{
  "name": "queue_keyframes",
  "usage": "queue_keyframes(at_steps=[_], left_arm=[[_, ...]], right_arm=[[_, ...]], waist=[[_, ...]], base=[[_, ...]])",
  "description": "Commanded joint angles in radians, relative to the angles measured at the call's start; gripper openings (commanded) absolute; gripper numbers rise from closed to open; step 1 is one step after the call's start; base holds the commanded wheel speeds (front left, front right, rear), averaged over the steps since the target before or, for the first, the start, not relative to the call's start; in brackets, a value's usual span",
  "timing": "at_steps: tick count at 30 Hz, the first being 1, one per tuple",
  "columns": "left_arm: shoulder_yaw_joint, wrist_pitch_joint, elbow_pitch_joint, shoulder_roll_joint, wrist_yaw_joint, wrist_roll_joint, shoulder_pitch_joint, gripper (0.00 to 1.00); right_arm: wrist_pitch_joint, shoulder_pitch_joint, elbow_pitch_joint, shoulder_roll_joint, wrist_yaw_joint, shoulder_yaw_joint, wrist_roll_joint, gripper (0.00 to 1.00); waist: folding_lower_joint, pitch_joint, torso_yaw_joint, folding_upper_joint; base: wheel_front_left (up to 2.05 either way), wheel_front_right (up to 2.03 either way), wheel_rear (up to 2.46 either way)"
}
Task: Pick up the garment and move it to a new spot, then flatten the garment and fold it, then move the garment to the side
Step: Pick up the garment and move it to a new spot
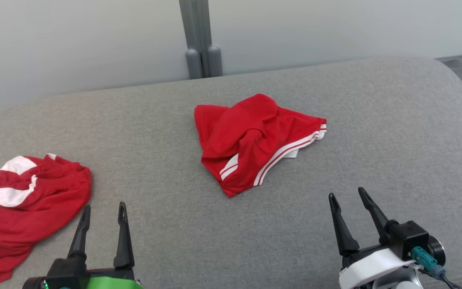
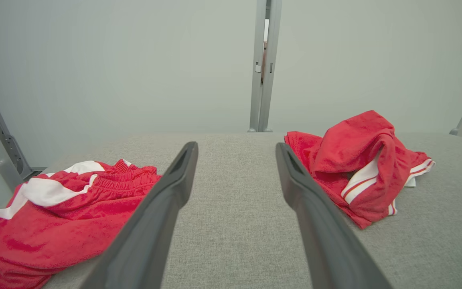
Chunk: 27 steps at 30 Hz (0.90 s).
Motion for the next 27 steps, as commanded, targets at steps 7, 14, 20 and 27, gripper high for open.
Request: queue_keyframes(at_steps=[7,14,20,27], left_arm=[[0.009,0.000,-0.090,-0.003,0.003,0.026,0.113,1.00],[-0.010,0.000,-0.086,-0.003,0.002,0.030,0.124,1.00],[-0.013,0.000,-0.076,-0.003,0.007,0.013,0.118,1.00],[-0.018,0.000,-0.061,-0.003,0.009,0.009,0.111,1.00]], right_arm=[[0.000,0.069,-0.006,-0.002,-0.001,0.001,-0.019,1.00],[0.000,0.074,-0.006,-0.002,-0.001,0.018,-0.017,1.00],[0.000,0.065,-0.001,-0.002,-0.001,0.025,-0.015,1.00],[0.000,0.061,-0.002,-0.002,-0.001,0.025,-0.020,1.00]], waist=[[0.0000,-0.090,0.098,0.0000],[0.0000,-0.090,0.095,0.0000],[0.0000,-0.089,0.092,0.0000],[0.0000,-0.088,0.088,0.0000]], base=[[0.00,0.00,0.00],[0.00,0.00,0.00],[0.00,0.00,0.00],[0.00,0.00,0.00]])
